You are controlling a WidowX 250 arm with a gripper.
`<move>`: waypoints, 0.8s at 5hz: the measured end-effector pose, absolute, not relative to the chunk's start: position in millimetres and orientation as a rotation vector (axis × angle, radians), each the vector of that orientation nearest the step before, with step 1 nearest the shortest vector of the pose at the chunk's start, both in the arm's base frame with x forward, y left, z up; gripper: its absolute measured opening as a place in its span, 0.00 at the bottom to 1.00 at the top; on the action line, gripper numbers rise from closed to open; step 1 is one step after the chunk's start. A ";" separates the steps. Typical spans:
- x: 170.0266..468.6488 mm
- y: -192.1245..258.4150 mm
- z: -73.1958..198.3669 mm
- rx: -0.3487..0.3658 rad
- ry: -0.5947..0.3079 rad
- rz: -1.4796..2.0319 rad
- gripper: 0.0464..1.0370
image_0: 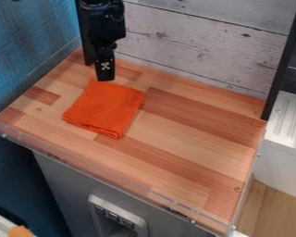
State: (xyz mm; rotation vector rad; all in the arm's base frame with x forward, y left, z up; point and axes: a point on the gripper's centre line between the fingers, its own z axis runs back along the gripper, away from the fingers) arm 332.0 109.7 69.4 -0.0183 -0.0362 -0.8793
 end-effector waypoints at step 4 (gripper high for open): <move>332.2 119.6 34.6 -0.050 0.005 -0.902 0.02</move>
